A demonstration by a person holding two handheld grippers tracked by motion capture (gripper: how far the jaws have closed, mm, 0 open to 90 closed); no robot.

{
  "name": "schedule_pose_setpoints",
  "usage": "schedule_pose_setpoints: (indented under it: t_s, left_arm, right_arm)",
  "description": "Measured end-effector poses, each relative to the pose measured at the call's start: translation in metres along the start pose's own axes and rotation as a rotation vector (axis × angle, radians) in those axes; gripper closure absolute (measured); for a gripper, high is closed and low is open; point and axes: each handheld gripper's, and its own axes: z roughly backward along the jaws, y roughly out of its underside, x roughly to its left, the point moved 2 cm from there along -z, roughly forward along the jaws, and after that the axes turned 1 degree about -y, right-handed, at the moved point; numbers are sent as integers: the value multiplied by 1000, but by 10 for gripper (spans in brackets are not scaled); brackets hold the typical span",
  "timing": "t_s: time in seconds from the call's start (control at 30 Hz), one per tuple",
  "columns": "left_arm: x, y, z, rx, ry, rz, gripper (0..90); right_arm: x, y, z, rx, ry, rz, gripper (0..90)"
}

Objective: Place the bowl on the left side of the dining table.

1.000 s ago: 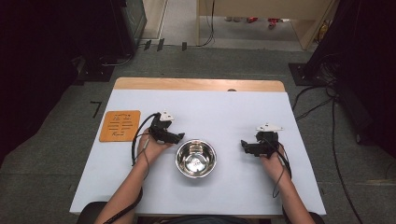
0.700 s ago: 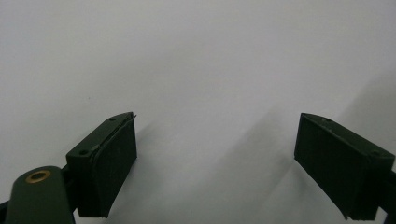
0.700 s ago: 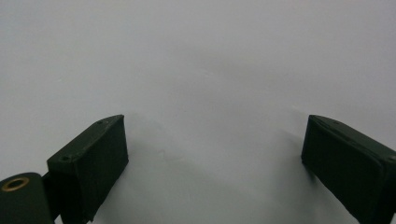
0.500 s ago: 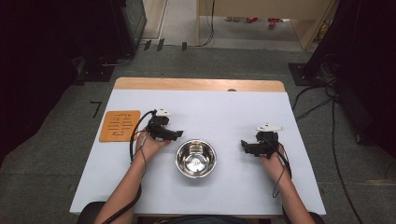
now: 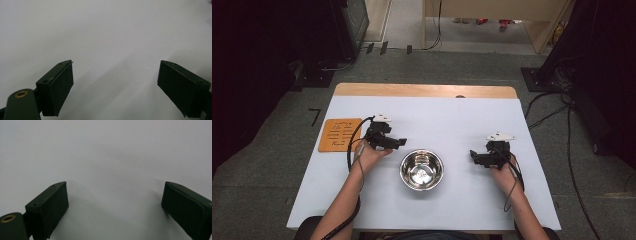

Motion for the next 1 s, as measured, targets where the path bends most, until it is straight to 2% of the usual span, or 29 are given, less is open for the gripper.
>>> schedule_pose_setpoints:
  t_s: [0.13, 0.3, 0.57, 1.0]
  left_arm:
    - [-1, -1, 5, 12, 9, 4, 136]
    - [-3, -2, 11, 4, 26, 7, 136]
    - [-7, -1, 16, 10, 18, -2, 136]
    - [-14, -4, 23, 6, 45, 0, 137]
  right_arm:
    - [0, 0, 0, 0, 0, 0, 67]
    - [0, 0, 0, 0, 0, 0, 67]
    - [0, 0, 0, 0, 1, 0, 67]
    - [0, 0, 0, 0, 1, 0, 67]
